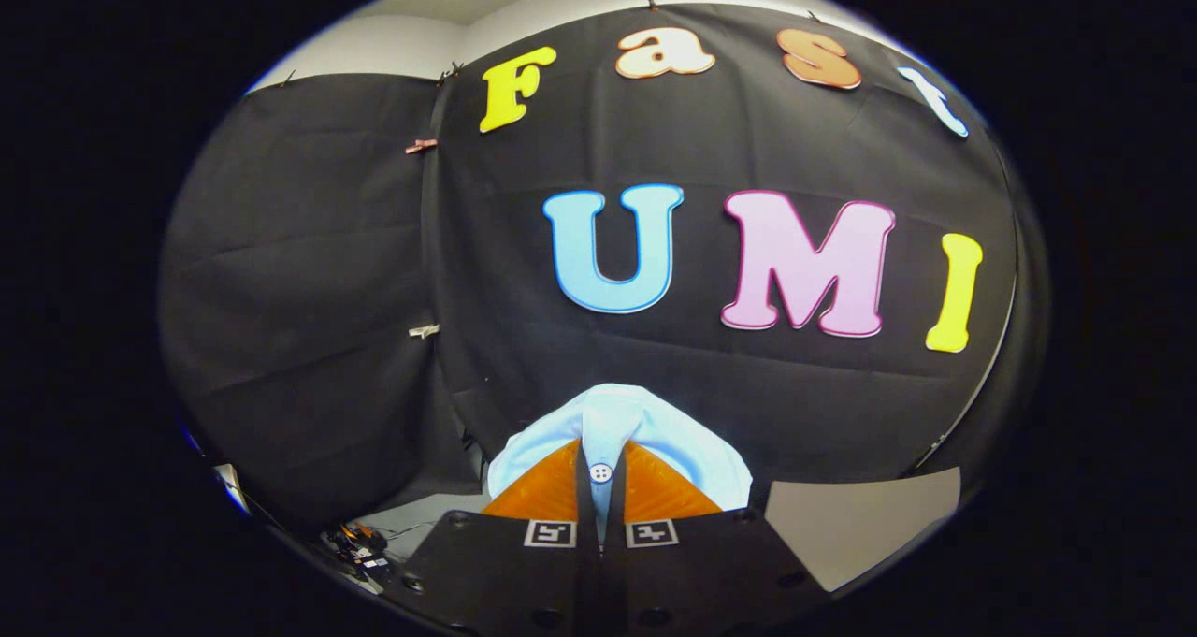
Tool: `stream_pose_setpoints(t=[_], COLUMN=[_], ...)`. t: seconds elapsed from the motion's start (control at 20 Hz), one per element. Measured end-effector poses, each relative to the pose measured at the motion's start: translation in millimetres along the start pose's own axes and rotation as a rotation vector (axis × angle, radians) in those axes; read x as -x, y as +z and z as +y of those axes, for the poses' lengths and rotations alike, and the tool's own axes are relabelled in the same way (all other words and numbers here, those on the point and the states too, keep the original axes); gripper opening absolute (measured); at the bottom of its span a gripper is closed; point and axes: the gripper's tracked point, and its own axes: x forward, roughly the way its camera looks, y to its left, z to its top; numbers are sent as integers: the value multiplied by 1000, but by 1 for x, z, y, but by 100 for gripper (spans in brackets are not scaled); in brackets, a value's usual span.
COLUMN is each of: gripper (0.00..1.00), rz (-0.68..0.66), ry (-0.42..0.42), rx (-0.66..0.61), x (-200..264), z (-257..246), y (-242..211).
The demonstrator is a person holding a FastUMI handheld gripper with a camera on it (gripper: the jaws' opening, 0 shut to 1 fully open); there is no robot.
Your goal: Put the clothes into the washing machine and then close the washing machine lid.
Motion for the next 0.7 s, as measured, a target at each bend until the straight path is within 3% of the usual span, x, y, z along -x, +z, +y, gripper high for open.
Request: stream_pose_setpoints(t=[0.4,0.7], gripper=[5,5], rz=[206,341], ry=[28,-31], rx=[-57,-46], x=[-90,-127], z=[22,14], y=[-121,-203])
